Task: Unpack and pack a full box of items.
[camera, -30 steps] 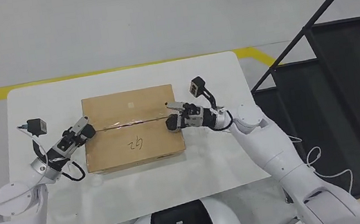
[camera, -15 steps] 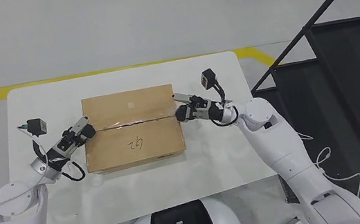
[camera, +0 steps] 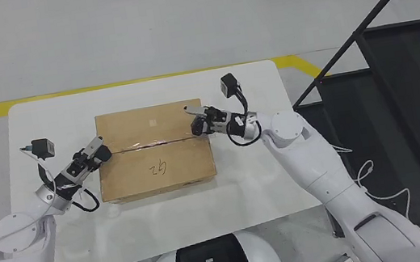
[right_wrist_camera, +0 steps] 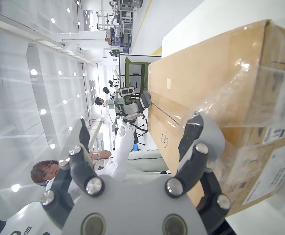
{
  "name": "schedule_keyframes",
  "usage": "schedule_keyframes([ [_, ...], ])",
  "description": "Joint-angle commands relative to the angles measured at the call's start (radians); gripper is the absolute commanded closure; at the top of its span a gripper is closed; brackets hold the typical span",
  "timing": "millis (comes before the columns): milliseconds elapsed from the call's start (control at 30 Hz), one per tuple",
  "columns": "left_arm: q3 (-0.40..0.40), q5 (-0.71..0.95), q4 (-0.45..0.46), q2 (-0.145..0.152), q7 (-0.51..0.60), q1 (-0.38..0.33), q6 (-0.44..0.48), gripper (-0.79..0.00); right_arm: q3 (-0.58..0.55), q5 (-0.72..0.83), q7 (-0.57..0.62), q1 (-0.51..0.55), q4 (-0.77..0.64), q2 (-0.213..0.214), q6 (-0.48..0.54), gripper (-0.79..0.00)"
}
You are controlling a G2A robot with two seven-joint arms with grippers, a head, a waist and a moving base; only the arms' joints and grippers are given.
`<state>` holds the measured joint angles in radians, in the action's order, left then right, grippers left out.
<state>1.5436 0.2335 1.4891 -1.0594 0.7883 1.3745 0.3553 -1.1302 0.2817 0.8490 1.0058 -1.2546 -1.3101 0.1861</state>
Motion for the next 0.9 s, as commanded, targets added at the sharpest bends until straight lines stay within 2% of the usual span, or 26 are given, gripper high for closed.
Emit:
schedule_keyframes([
  [0, 0.000, 0.000, 0.000, 0.000, 0.000, 0.000, 0.000, -0.785, 0.017, -0.001, 0.013, -0.011, 0.006, -0.003, 0.004, -0.785],
  [300, 0.000, 0.000, 0.000, 0.000, 0.000, 0.000, 0.000, -0.785, 0.067, -0.012, 0.084, -0.028, 0.011, -0.007, 0.004, -0.785],
  [533, 0.000, 0.000, 0.000, 0.000, 0.000, 0.000, 0.000, -0.785, 0.044, 0.032, 0.129, -0.025, -0.019, 0.000, 0.005, -0.785],
  [667, 0.000, 0.000, 0.000, 0.000, 0.000, 0.000, 0.000, -0.785, 0.004, 0.034, 0.095, -0.022, -0.039, 0.009, 0.009, -0.785],
  [867, 0.000, 0.000, 0.000, 0.000, 0.000, 0.000, 0.000, -0.785, -0.007, -0.076, 0.036, -0.024, -0.044, 0.019, -0.037, -0.785],
])
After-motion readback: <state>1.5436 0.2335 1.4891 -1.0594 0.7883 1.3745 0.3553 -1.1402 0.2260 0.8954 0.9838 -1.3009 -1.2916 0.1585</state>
